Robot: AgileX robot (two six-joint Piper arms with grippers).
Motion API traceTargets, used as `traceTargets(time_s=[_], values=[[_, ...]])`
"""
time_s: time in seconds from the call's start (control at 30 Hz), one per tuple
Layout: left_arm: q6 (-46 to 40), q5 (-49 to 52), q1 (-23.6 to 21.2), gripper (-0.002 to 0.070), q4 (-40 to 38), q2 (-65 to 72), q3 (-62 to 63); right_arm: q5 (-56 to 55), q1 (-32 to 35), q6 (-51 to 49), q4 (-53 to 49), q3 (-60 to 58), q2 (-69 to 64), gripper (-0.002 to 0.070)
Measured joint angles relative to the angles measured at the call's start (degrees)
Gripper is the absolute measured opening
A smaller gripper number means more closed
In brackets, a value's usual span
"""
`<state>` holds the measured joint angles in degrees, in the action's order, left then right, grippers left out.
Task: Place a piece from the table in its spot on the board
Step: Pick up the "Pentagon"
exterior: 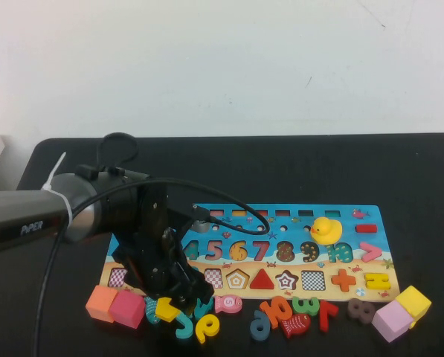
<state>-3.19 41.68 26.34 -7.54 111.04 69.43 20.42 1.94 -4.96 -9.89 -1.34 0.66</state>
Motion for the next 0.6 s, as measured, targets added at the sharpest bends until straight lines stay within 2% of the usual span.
traceTargets(time_s=[0.5,0.6], values=[[3.63,-0.75,0.03,0.0463,3.16,3.34,0.00,0.00,0.00,0.00,0.00,0.00,0.00,0.0019],[4.00,-0.75,0.13,0.0431,3.31,3.34,0.00,0.00,0.00,0.00,0.00,0.00,0.00,0.0019]])
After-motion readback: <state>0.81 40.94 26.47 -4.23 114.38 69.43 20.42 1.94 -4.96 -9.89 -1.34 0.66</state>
